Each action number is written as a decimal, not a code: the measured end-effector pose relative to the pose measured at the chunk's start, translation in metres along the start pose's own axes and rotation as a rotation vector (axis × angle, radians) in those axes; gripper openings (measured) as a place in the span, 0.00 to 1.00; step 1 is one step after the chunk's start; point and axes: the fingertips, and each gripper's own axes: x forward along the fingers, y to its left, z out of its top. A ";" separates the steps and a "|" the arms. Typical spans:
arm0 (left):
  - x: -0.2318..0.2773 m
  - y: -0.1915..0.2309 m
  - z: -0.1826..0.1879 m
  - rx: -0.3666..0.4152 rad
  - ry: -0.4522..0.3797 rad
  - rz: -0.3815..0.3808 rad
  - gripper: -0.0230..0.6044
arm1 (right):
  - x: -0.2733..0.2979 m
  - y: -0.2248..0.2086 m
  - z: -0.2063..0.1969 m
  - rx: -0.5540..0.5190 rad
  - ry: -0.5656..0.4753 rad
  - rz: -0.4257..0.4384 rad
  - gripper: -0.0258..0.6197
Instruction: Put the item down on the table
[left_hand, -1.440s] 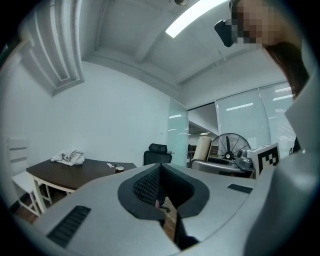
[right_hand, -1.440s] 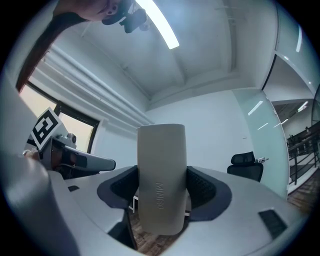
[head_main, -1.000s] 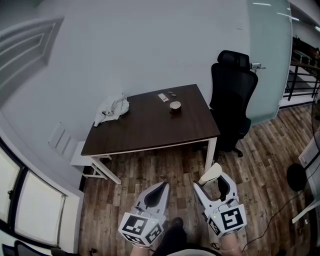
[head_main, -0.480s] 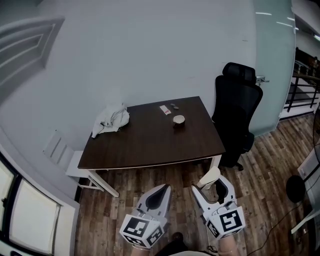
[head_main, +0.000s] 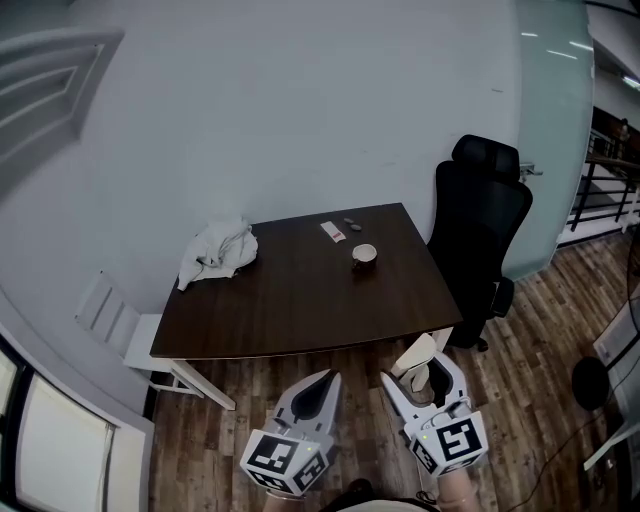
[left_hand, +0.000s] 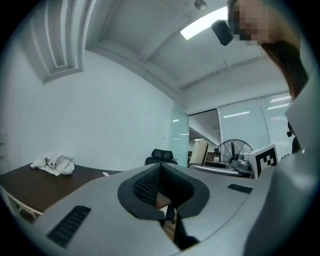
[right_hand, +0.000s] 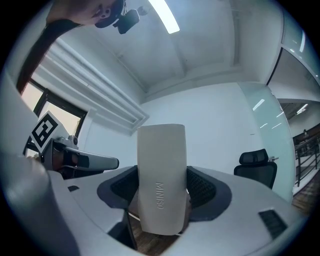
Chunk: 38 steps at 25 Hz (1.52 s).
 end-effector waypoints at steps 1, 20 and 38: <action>0.003 0.007 0.001 -0.003 0.000 -0.003 0.07 | 0.007 0.001 -0.001 -0.002 0.001 -0.002 0.51; 0.030 0.072 0.003 -0.056 -0.021 -0.033 0.07 | 0.087 0.015 -0.019 -0.043 0.077 0.048 0.51; 0.133 0.153 0.006 -0.033 0.015 0.010 0.07 | 0.209 -0.049 -0.041 -0.013 0.069 0.083 0.51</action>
